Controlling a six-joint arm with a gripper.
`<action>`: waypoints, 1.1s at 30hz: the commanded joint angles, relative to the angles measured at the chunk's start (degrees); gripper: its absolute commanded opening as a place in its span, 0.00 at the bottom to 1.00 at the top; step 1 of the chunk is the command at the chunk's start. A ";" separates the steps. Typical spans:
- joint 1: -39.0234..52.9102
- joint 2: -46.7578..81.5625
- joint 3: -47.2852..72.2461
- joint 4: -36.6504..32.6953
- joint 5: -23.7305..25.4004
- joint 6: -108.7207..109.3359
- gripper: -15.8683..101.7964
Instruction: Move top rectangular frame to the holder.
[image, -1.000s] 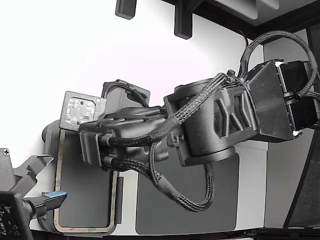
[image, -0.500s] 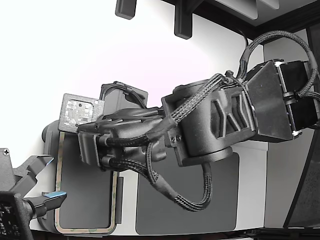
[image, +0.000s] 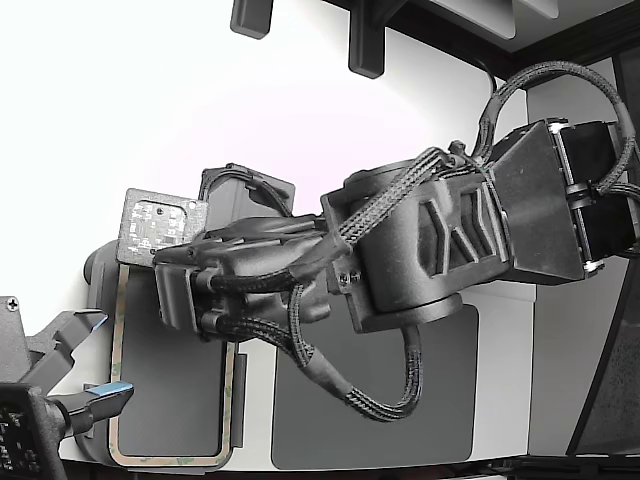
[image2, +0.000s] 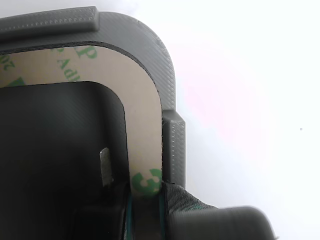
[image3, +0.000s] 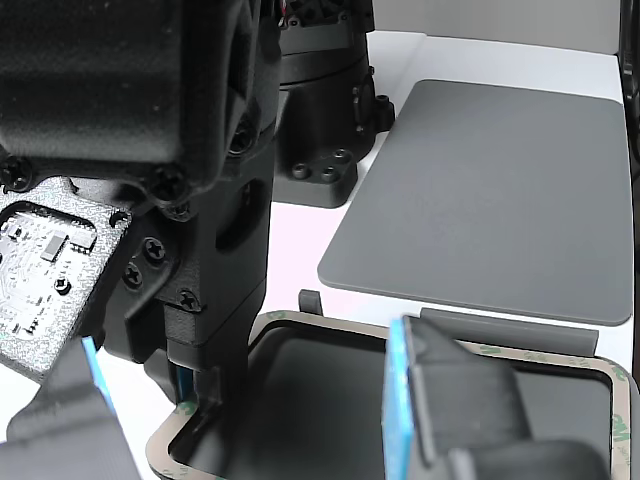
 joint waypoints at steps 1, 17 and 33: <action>-0.88 1.93 -0.88 -0.35 -0.18 -0.35 0.09; -1.05 1.85 0.44 -1.32 -0.70 -0.70 0.16; -1.14 1.85 -0.53 -1.49 -1.05 -3.96 0.99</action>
